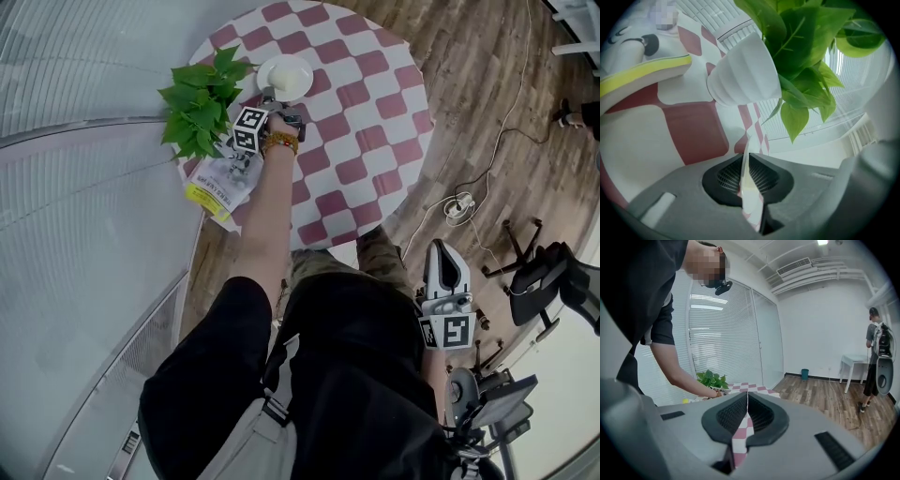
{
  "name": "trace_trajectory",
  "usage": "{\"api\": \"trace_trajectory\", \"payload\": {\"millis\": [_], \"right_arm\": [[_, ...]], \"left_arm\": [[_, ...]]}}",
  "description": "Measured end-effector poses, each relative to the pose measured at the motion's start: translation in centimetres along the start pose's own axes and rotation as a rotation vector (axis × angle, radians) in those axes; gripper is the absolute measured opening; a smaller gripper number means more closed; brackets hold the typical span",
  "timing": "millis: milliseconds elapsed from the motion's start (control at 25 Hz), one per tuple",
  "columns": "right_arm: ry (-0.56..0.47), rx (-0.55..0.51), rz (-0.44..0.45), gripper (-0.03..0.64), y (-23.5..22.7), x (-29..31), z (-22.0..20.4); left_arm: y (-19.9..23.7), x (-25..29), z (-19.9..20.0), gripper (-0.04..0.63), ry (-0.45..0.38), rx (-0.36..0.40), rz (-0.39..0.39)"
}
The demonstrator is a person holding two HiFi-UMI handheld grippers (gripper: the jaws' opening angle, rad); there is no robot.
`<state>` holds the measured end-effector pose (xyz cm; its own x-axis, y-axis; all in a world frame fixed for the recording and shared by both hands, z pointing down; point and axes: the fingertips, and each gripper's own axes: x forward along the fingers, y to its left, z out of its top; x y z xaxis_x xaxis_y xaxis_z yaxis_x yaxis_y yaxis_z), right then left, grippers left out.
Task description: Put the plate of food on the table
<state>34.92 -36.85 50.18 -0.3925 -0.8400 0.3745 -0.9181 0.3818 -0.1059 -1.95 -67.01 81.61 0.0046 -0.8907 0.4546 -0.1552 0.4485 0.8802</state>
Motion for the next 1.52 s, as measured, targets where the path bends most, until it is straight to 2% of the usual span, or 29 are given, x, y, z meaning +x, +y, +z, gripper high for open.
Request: {"api": "trace_trajectory", "payload": {"millis": [360, 520, 640, 760, 1200, 1520], "right_arm": [[-0.012, -0.004, 0.0, 0.012, 0.5, -0.1, 0.3], [-0.021, -0.001, -0.002, 0.012, 0.8, -0.3, 0.4], [-0.025, 0.0, -0.005, 0.012, 1.1, -0.6, 0.4], [-0.028, 0.004, -0.011, 0.012, 1.4, -0.8, 0.4], [-0.053, -0.013, -0.005, 0.012, 3.2, -1.4, 1.2], [-0.076, -0.037, 0.026, 0.012, 5.2, -1.6, 1.8]], "left_arm": [[0.9, -0.6, -1.4, 0.063, 0.072, 0.05, 0.108], [1.4, -1.0, -2.0, 0.115, 0.104, 0.068, 0.152], [1.3, -1.2, -2.1, 0.144, 0.118, 0.076, 0.155], [1.2, -1.8, -2.3, 0.152, 0.122, 0.049, 0.166], [1.5, -4.2, -2.3, 0.152, 0.134, 0.031, 0.171], [2.7, -8.0, -1.8, 0.152, 0.141, 0.013, 0.165]]}}
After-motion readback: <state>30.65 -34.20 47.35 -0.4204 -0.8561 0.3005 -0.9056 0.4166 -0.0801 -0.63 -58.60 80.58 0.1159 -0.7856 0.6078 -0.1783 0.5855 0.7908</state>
